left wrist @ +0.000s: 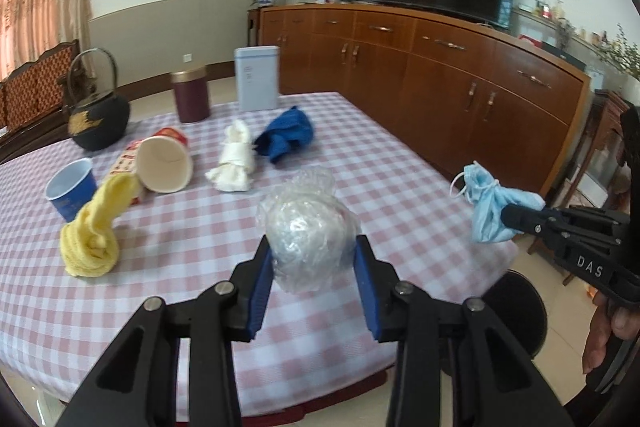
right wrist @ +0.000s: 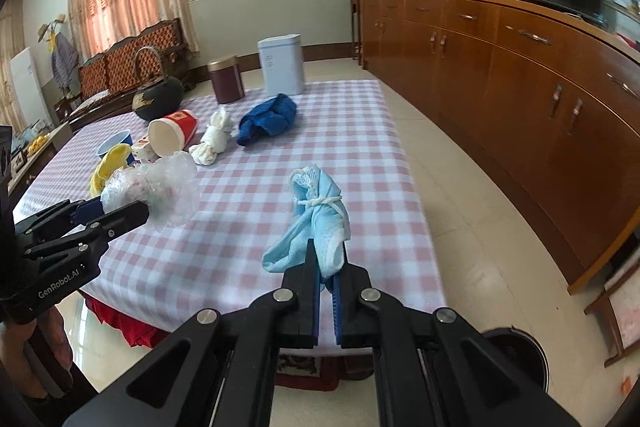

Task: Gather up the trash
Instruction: 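Carry the plastic wrap and blue mask with both grippers over the black bucket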

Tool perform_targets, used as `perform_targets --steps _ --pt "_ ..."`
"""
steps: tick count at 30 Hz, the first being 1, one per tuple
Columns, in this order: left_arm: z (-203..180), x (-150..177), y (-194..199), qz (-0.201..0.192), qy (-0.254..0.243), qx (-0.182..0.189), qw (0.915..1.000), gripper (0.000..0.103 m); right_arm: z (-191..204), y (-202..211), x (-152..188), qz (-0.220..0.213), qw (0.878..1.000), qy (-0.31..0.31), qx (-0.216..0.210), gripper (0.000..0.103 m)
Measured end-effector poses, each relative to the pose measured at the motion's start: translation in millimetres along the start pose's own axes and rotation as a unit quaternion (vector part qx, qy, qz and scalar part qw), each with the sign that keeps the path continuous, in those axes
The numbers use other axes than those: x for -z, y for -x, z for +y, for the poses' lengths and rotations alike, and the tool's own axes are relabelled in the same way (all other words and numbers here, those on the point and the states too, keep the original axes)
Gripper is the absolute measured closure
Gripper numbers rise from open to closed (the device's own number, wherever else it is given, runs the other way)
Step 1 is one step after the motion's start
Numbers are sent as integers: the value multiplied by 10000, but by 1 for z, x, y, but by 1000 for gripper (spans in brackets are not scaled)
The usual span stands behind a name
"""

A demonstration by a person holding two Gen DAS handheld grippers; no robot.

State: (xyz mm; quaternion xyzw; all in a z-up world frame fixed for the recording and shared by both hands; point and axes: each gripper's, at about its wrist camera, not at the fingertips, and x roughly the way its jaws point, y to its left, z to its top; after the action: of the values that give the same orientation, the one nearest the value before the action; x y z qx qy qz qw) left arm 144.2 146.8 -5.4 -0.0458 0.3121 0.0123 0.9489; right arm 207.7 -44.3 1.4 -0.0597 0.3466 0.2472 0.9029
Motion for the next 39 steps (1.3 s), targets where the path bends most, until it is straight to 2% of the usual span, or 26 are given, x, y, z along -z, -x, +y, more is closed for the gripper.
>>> perform_targets --steps 10,24,32,39 --pt "-59 1 2 6 -321 425 9986 64 -40 34 25 -46 9990 -326 294 98" --pt "-108 3 2 16 -613 807 9948 64 -87 72 44 -237 9951 -677 675 98" --pt "-138 9 -2 123 -835 1107 9903 64 -116 88 62 -235 9911 -929 924 98" --pt "-173 17 -9 249 -1065 1485 9828 64 -143 103 85 -139 9872 -1086 1162 98"
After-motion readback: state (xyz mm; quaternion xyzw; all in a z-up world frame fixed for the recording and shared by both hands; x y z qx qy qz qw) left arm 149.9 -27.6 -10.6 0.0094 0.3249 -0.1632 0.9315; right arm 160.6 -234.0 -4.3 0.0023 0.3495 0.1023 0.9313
